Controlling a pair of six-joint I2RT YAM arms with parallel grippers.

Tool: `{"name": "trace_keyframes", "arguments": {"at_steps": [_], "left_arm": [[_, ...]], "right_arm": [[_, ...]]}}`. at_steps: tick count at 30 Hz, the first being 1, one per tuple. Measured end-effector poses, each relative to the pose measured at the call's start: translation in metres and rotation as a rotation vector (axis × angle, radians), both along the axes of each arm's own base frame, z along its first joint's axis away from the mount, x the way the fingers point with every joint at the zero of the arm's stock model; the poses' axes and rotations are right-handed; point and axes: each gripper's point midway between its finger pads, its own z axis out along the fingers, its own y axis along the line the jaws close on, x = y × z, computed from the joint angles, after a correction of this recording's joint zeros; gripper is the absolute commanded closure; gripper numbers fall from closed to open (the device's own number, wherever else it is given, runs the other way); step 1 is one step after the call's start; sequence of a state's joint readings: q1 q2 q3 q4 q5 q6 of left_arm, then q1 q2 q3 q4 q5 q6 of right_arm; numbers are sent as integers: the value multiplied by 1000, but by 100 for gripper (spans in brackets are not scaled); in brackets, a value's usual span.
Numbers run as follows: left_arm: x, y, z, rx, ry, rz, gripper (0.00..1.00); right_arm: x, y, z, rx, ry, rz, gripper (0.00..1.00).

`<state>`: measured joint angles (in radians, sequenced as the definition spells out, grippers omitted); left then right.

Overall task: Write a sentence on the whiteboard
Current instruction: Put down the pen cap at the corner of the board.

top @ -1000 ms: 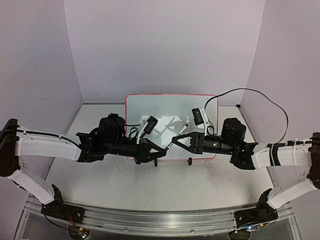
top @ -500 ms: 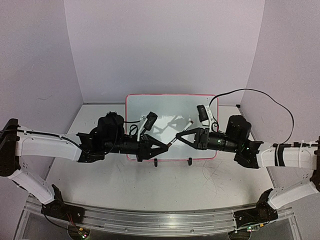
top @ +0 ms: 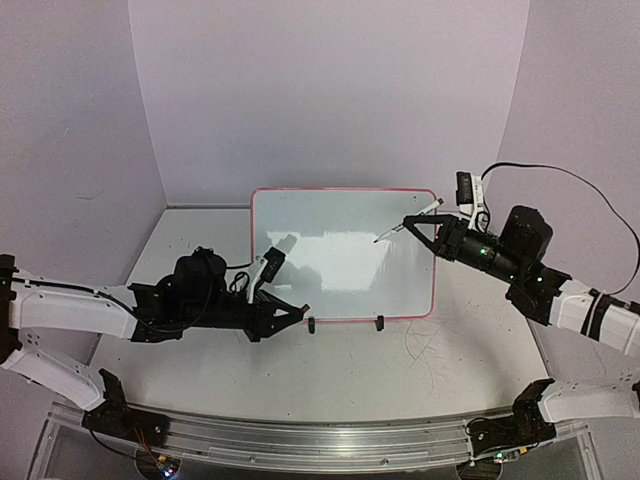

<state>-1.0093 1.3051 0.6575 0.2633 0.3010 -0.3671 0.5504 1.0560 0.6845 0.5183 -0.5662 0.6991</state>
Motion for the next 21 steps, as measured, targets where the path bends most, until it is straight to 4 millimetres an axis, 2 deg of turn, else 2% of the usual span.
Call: {"name": "trace_keyframes", "arguments": {"at_steps": [3,6,10,12,15,21], "left_arm": [[20,17,7,16,-9,160,100],[49,52,-1,83,21,418,100],[90,125,-32,189,116,781,100],[102,178,-71,295,201,982,100],[100,185,-83,332,226,1005,100],[89,197,-144,530,315,1042,99]], "right_arm": [[-2,-3,-4,-47,-11,-14,100],[-5,-8,-2,-69,-32,-29,100],[-6,-9,-4,-87,-37,-36,100],[-5,-9,-7,-96,-33,-40,100],[-5,-9,-7,-97,-33,-41,100],[-4,-10,-7,-99,-33,-43,100]]}}
